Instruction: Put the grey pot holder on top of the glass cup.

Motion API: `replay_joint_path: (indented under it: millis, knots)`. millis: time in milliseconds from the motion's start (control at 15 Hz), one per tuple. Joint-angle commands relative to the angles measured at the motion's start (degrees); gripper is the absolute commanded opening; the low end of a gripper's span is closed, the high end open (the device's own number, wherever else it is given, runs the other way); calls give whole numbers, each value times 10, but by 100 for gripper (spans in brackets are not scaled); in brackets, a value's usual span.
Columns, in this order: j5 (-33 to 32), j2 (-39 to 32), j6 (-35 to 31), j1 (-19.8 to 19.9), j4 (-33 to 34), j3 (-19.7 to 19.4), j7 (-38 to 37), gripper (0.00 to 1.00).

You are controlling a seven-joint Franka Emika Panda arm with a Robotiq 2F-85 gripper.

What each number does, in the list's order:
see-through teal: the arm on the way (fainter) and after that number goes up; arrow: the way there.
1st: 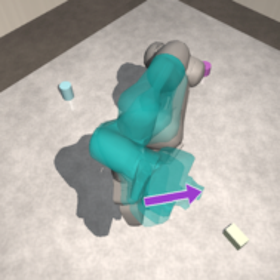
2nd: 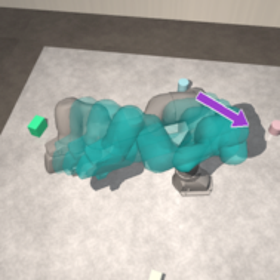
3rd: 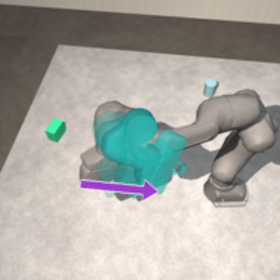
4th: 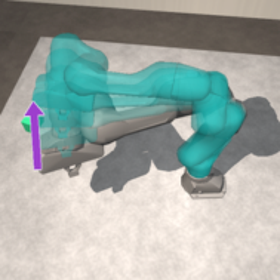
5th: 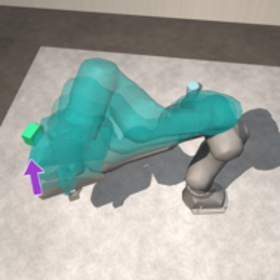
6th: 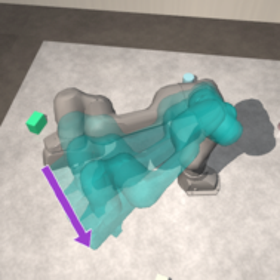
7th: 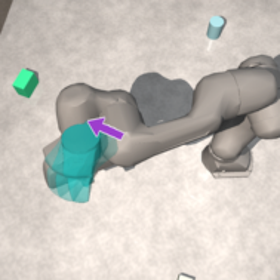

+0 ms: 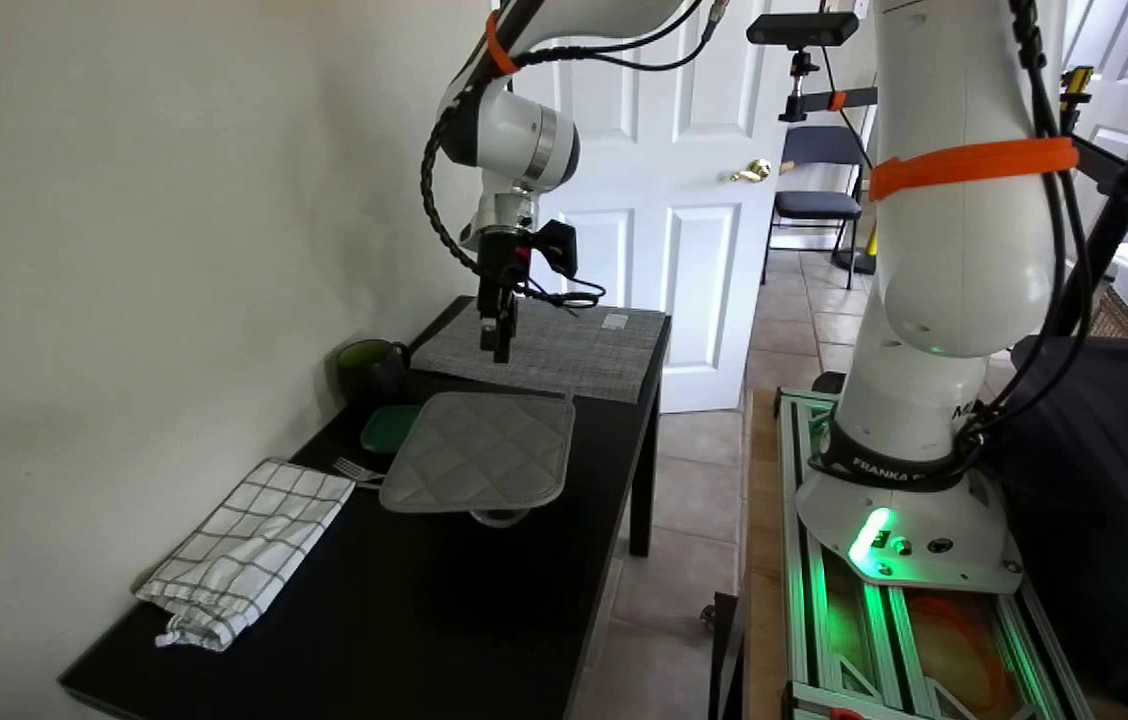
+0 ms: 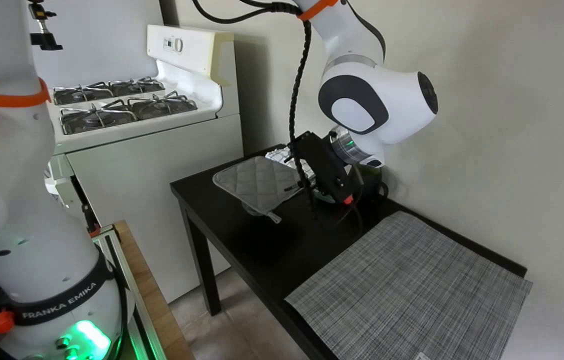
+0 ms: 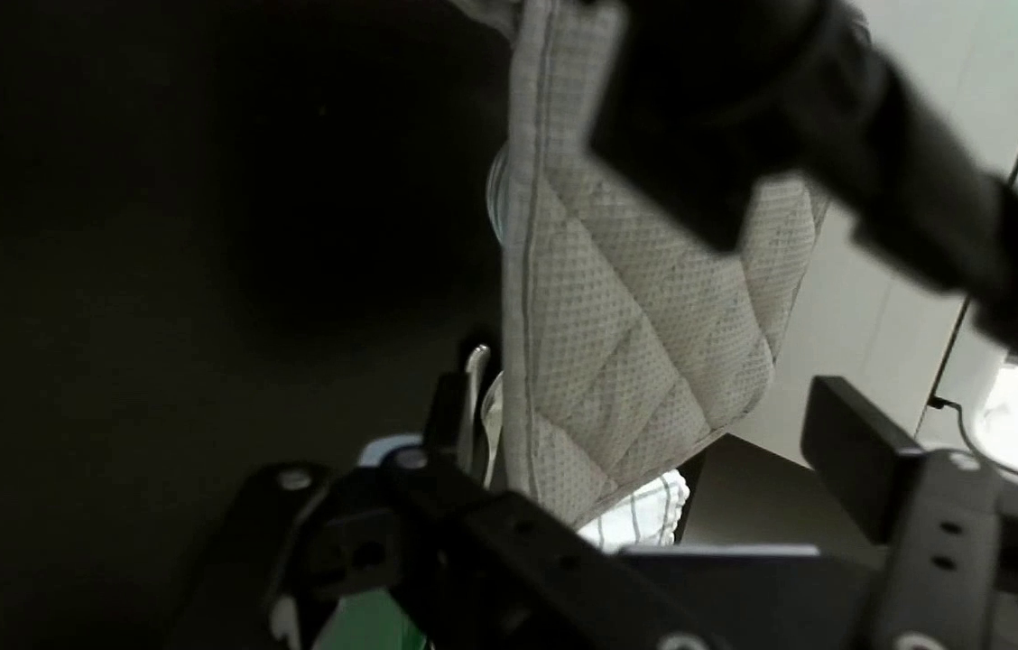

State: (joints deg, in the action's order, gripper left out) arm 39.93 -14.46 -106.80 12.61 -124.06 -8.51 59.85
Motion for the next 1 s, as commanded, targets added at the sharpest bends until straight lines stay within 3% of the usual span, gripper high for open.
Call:
replay_joint_path:
  millis: [0, 533, 933]
  knots:
    - [-33, 49, -19, -15, 0, 8, -46, 100]
    - [-166, 149, -8, -90, 18, 64, -237, 100]
    - [-293, 175, -2, -137, 14, 106, -387, 100]
